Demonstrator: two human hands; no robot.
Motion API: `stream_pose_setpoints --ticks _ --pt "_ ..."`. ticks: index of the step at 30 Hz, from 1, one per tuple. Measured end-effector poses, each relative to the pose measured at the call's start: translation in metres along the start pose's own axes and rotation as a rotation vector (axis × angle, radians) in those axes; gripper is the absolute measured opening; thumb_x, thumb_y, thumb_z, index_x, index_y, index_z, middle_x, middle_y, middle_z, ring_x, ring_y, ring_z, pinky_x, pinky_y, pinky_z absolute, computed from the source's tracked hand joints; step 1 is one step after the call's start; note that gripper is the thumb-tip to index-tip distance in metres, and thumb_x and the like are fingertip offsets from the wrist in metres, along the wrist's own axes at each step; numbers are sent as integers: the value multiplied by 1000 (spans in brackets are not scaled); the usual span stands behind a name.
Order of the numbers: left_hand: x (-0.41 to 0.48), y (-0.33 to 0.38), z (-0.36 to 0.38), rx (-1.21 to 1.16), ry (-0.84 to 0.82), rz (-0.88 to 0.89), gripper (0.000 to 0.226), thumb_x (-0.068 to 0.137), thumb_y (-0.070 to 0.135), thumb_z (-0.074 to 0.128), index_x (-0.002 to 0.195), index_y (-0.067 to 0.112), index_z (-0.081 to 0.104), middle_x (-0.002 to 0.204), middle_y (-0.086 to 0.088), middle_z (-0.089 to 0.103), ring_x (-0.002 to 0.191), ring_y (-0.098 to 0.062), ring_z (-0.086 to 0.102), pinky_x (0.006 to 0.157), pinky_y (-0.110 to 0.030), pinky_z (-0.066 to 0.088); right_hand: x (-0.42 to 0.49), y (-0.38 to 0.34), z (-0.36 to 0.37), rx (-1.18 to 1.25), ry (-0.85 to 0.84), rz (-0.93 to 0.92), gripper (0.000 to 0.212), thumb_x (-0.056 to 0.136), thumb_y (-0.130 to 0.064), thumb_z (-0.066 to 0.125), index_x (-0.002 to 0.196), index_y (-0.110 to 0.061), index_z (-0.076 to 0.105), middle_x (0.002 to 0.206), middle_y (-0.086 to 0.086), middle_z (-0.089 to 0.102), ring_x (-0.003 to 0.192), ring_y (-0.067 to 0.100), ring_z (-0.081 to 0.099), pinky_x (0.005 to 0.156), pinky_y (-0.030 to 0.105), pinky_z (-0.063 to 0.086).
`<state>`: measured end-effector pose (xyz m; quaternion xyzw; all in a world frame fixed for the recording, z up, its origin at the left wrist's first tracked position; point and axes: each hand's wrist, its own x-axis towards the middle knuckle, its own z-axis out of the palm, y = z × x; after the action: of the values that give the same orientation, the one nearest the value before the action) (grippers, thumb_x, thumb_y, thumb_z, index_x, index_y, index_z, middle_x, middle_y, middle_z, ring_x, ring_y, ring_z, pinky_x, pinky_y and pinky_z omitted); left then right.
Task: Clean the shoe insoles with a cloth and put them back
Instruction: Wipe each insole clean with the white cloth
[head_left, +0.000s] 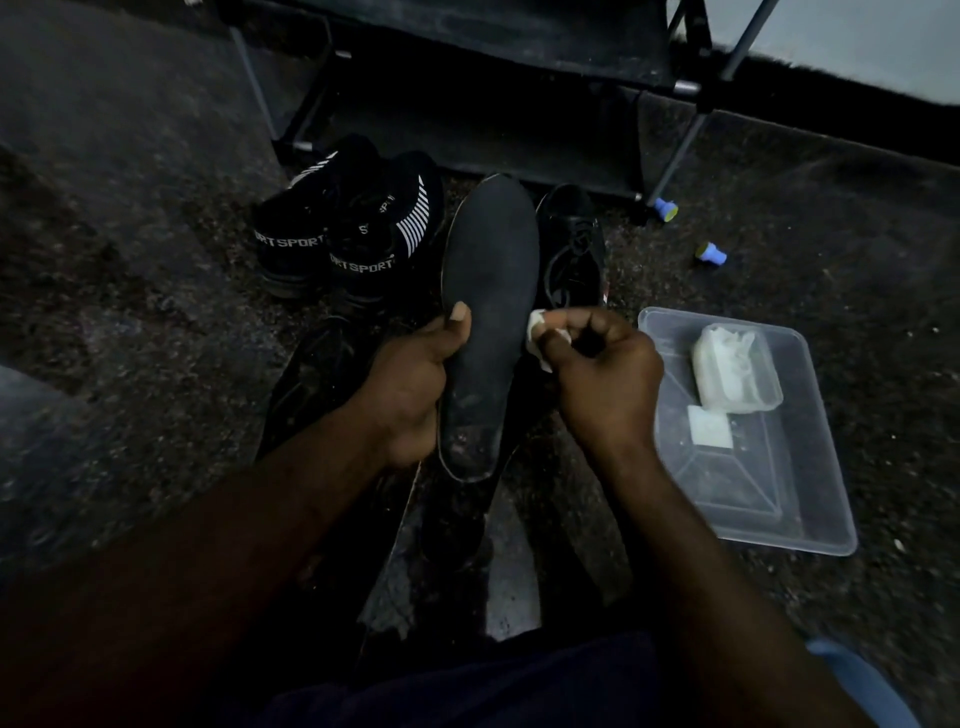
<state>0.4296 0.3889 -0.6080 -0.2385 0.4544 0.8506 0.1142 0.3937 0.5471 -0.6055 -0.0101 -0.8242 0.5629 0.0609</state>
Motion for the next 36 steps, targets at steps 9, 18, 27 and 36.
stream_pose_setpoints --ticks 9,18,27,36 --pt "-2 -2 0 111 -56 97 39 102 -2 45 138 6 60 129 -19 69 110 -31 68 96 -44 56 0 -5 0 91 24 -55 11 91 -20 78 101 -21 81 95 -10 78 90 2 73 86 28 59" --pt "-8 -3 4 99 -151 79 45 100 -10 39 139 3 58 130 -23 67 117 -33 65 103 -44 52 -11 -3 12 -84 -17 -109 13 92 -24 77 103 -27 82 102 -14 77 94 0 71 89 31 58" --pt "-10 0 8 59 -153 82 46 98 -11 40 135 5 61 132 -19 67 111 -28 68 95 -41 57 2 7 0 -162 39 -165 16 90 -23 74 103 -26 82 103 -11 79 98 3 71 93 35 57" --pt "-4 5 -2 3 -217 86 54 77 -20 35 119 -1 64 103 -18 71 100 -25 69 92 -32 56 -16 -3 18 -177 -87 -329 20 87 -23 72 104 -26 82 100 -9 77 96 11 70 87 37 58"
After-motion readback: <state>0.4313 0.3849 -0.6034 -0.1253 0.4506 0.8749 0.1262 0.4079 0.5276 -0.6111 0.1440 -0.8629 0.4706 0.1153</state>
